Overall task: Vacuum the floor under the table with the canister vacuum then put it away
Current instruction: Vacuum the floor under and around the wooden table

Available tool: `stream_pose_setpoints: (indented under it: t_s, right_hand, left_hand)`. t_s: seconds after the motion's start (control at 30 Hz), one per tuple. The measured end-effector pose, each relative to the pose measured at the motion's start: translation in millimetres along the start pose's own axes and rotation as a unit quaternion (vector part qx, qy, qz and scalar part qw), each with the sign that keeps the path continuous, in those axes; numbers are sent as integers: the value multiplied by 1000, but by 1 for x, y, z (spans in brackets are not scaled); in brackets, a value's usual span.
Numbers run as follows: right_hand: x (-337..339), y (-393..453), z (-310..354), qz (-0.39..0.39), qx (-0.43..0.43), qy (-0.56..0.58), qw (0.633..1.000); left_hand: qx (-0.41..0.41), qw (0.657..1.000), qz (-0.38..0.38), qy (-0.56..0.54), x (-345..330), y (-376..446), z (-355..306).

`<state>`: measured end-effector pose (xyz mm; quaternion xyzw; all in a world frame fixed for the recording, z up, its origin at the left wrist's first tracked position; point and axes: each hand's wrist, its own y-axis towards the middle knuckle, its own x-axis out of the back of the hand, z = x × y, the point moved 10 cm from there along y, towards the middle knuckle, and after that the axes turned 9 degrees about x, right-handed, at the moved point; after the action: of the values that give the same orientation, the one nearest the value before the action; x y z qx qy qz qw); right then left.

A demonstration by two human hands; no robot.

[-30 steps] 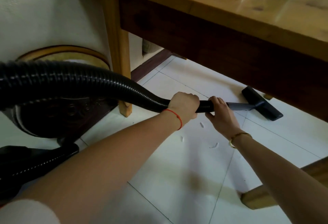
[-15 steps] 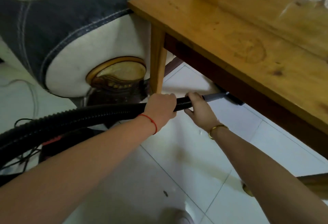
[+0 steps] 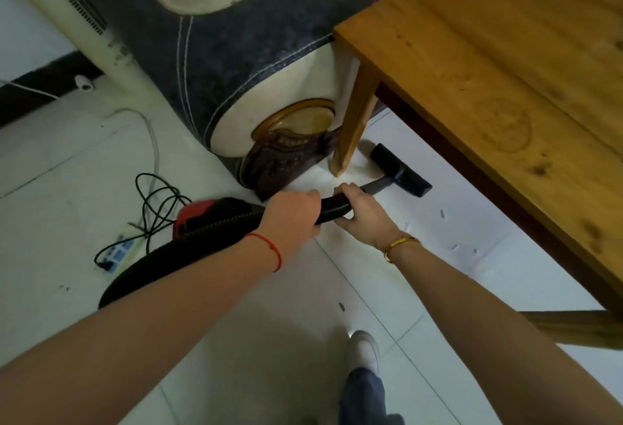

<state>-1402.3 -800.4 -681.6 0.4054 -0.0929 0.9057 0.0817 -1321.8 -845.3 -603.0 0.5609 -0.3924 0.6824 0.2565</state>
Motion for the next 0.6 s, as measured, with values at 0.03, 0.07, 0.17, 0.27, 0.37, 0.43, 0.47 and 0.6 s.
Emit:
stream_pose_setpoints:
  t_s: [0.03,0.07,0.17,0.27,0.37,0.43,0.47,0.6]
  right_hand:
    - [-3,-5,10,7,-5,7,1000]
    - [-6,-11,21,14,-9,15,1000]
    - [-17,-30,53,38,-17,45,998]
    - [-28,-49,83,49,-16,48,998]
    - [-37,-67,110,54,-14,38,998]
    - [-41,-77,125,58,-17,33,998]
    - [-42,-83,131,58,-21,32,998]
    - [-46,-103,152,49,-44,26,997]
  left_hand:
    - [-3,1000,4,2,2,-12,3]
    - [-2,1000,12,-2,3,-23,7]
    - [25,998,37,-37,7,-54,21]
    - [44,996,61,-43,11,-84,31]
    - [42,996,74,-34,13,-109,35]
    - [40,995,89,-30,13,-125,36]
    - [38,994,99,-29,14,-133,36]
    - [20,993,108,-31,19,-159,35]
